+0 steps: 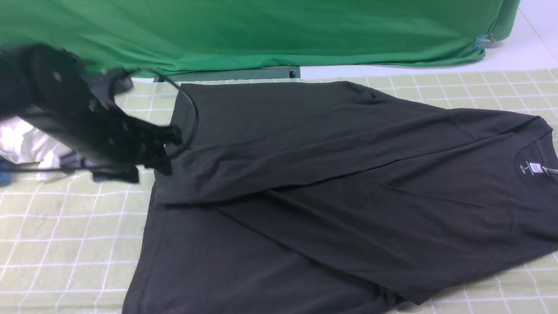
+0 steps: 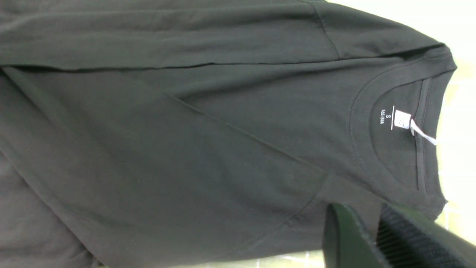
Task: Fold a long-sleeved shirt over a green coffee tablecloth.
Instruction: 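Grasp the near edge of the shirt at its hem and shoulder corners, then fold the black garment in half by bringing its near edge over to the far edge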
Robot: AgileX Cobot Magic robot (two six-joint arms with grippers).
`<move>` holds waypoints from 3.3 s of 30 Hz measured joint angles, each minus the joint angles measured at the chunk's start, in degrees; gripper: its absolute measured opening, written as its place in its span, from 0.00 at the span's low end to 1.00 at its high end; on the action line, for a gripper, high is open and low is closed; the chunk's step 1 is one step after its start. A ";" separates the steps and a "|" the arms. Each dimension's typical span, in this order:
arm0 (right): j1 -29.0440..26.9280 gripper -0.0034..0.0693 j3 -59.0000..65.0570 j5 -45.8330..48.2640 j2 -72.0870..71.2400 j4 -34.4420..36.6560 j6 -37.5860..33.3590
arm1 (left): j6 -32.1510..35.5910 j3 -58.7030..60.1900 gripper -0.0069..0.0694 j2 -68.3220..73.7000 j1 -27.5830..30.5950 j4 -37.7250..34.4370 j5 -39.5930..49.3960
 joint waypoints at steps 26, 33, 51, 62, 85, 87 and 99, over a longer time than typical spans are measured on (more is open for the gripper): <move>0.00 0.28 5.04 -2.62 0.00 0.00 -0.04 | 7.39 29.99 0.64 -7.15 0.25 -10.36 0.88; 0.00 0.29 5.04 -2.66 0.00 0.00 -0.04 | 9.34 29.99 0.54 -6.32 0.25 -12.30 0.21; 18.37 0.55 10.83 -6.03 11.15 8.47 -11.09 | 12.56 27.08 0.11 -14.24 0.26 -10.45 5.56; 35.11 0.56 10.88 -11.55 34.94 -12.81 -2.36 | 12.83 27.08 0.11 -14.28 0.26 -7.21 4.27; 36.07 0.11 6.70 -7.66 41.82 -14.04 -3.07 | 12.77 27.08 0.11 -18.37 0.26 -6.98 5.66; 36.80 0.11 6.63 -5.40 41.25 -13.91 -3.07 | 12.77 27.08 0.11 -20.34 0.26 -6.98 7.28; 41.99 0.11 6.79 4.20 34.67 -7.60 -1.29 | 12.55 27.47 0.11 -28.20 0.26 -8.07 18.50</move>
